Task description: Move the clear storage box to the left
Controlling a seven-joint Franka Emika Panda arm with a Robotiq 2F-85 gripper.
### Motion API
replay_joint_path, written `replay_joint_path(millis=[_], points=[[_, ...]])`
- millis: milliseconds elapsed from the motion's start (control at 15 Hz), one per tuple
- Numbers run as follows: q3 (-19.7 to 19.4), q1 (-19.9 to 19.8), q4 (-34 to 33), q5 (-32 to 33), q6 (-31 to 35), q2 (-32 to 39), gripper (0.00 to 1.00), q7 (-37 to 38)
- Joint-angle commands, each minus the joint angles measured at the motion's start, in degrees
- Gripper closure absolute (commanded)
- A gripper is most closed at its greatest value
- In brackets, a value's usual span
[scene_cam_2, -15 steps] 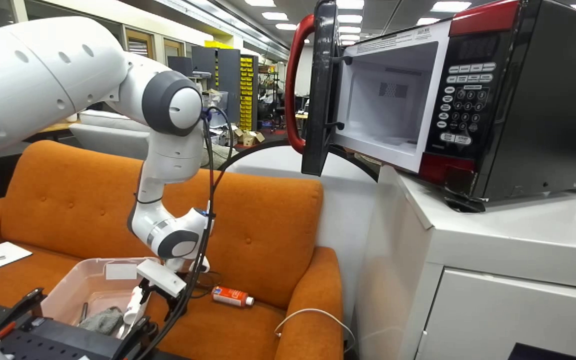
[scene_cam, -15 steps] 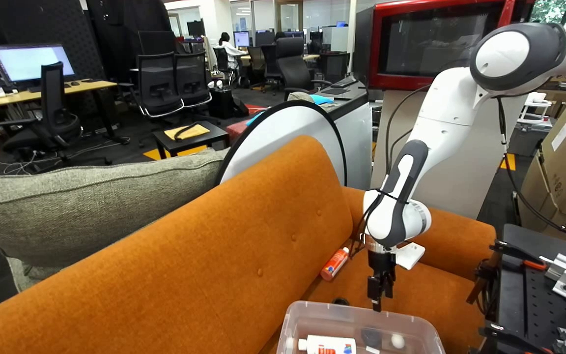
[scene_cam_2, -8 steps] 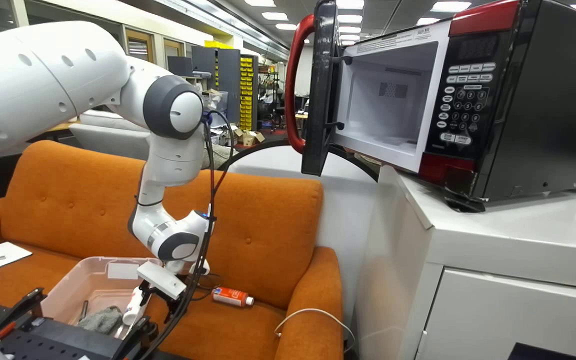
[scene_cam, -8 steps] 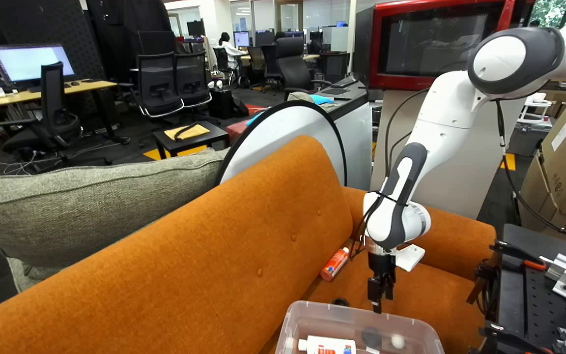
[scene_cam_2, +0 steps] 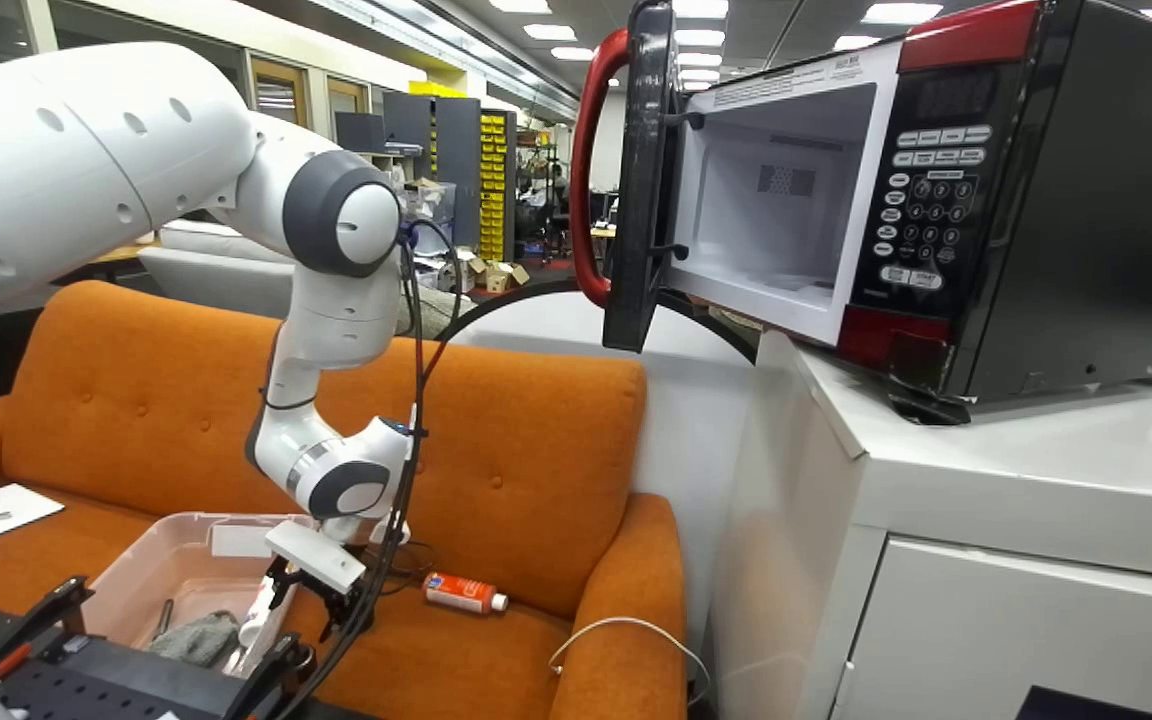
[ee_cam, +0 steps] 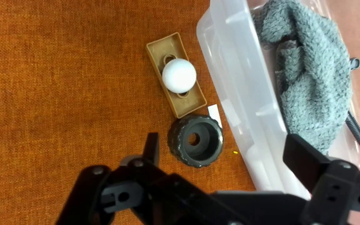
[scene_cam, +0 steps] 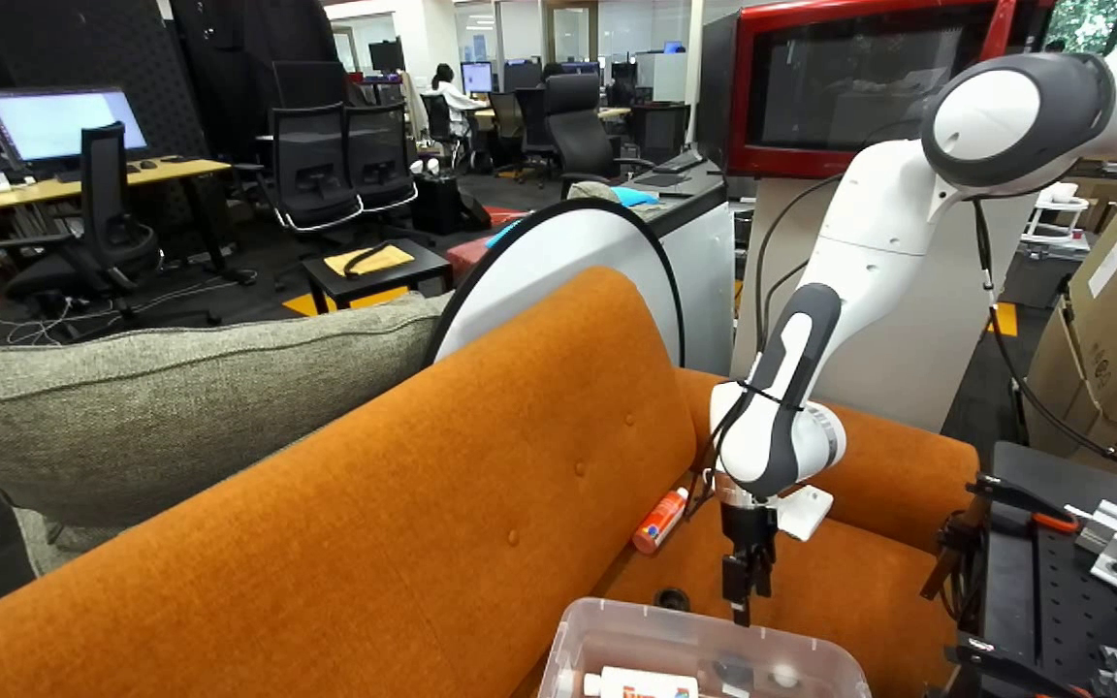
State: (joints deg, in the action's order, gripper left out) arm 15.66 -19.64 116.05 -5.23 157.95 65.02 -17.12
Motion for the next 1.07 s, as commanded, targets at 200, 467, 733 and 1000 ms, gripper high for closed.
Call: replay_joint_path(millis=[200, 467, 733, 1000], points=[[2.2, 1.9, -0.8, 1.1, -2.4, 0.9, 0.00, -3.3], [3.1, 3.1, -0.9, 1.3, -3.0, 0.7, 0.00, -4.5], [4.7, 3.7, -1.0, 1.4, -3.1, 0.6, 0.00, -5.4], [6.5, 3.5, -1.5, 1.4, -3.3, 0.9, 0.00, -6.9]])
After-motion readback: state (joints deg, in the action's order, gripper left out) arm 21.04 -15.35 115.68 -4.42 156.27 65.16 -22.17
